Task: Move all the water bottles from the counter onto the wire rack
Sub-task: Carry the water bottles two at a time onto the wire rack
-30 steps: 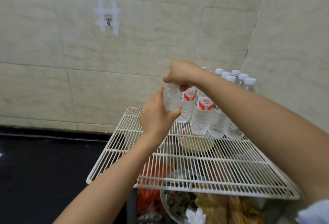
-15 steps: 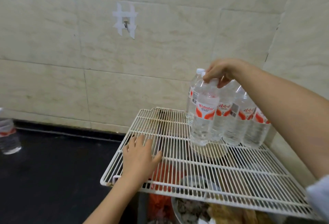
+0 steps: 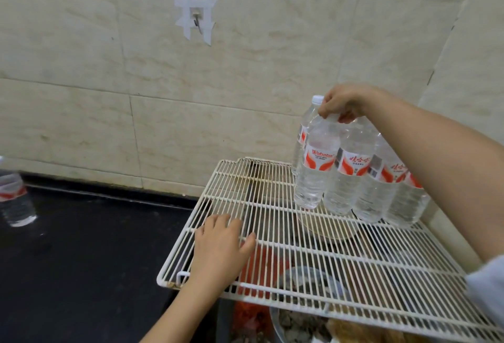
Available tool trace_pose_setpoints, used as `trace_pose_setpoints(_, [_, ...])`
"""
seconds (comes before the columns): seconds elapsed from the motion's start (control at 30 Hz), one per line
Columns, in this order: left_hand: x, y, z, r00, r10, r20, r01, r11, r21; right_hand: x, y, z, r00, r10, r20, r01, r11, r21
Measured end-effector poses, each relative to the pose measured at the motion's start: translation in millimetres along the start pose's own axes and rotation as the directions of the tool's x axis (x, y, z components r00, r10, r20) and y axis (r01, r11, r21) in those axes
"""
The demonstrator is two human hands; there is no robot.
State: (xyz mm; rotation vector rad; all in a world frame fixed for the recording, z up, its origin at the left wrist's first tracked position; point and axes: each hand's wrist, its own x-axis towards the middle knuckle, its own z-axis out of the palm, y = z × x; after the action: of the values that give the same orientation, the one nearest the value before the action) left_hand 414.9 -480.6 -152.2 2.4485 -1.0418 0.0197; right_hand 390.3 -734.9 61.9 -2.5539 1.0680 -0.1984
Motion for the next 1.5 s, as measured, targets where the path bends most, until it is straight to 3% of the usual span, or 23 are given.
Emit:
trace_pose_setpoints(0.23, [-2,0,1,0.999,0.002,-0.033,-0.003,1.0,-0.018,-7,-4,22,0.989,-0.047,-0.142,0.006,0.961,-0.276])
trace_pose_setpoints(0.43, [-2,-2,3,0.999,0.001,-0.049,-0.002,1.0,-0.013,-5,-7,22,0.925,-0.032,-0.378,-0.121,0.92,-0.374])
trace_pose_setpoints(0.5, [-2,-2,2,0.998,-0.003,-0.057,0.002,1.0,-0.017,-4,-11,25,0.925,-0.05,-0.377,-0.14,0.876,-0.461])
trace_pose_setpoints(0.63, [-2,-1,1,0.997,-0.015,-0.071,0.012,0.999,-0.044,-13,-23,31,0.981,-0.041,-0.189,-0.065,0.851,-0.521])
trace_pose_setpoints(0.77, [-3,-2,2,0.996,-0.022,-0.082,0.017,0.998,-0.066,-29,-20,14,0.971,-0.057,0.23,0.139,0.923,-0.358])
trace_pose_setpoints(0.87, [-3,-3,2,0.994,-0.021,-0.105,0.013,0.997,-0.072,-33,-6,-4,0.946,-0.092,0.311,0.163,0.964,-0.21])
trace_pose_setpoints(1.03, [-5,-3,3,0.993,-0.011,-0.12,0.001,0.997,-0.076,-28,5,2,0.97,-0.231,0.074,0.241,0.957,-0.163])
trace_pose_setpoints(1.27, [-3,-6,5,0.987,0.0,-0.159,-0.016,0.995,-0.099,-14,5,6,0.977,-0.153,-0.149,0.102,0.947,-0.304])
trace_pose_setpoints(1.5, [-2,-8,8,0.983,0.006,-0.184,-0.027,0.994,-0.109,-12,7,23,0.918,-0.16,-0.362,0.072,0.967,-0.245])
